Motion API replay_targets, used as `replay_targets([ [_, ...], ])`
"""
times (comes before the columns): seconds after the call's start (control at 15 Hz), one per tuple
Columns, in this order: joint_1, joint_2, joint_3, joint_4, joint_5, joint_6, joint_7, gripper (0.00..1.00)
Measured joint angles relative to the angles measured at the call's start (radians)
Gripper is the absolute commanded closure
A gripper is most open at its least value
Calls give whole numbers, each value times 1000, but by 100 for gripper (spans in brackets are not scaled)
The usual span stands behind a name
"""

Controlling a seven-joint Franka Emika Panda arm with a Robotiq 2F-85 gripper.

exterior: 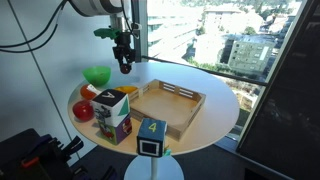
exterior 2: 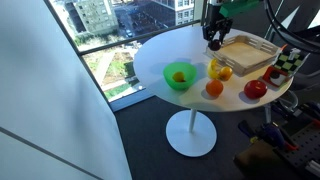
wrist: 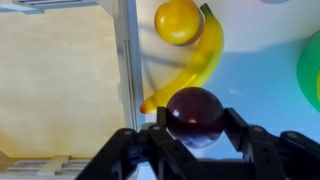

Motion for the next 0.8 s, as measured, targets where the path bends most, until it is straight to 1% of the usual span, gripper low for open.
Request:
replay_targets([
  [0.47, -46, -82, -16, -88, 0, 0, 35, 66],
  [0.8, -93, -100, -34, -128, 0, 3, 42, 66],
])
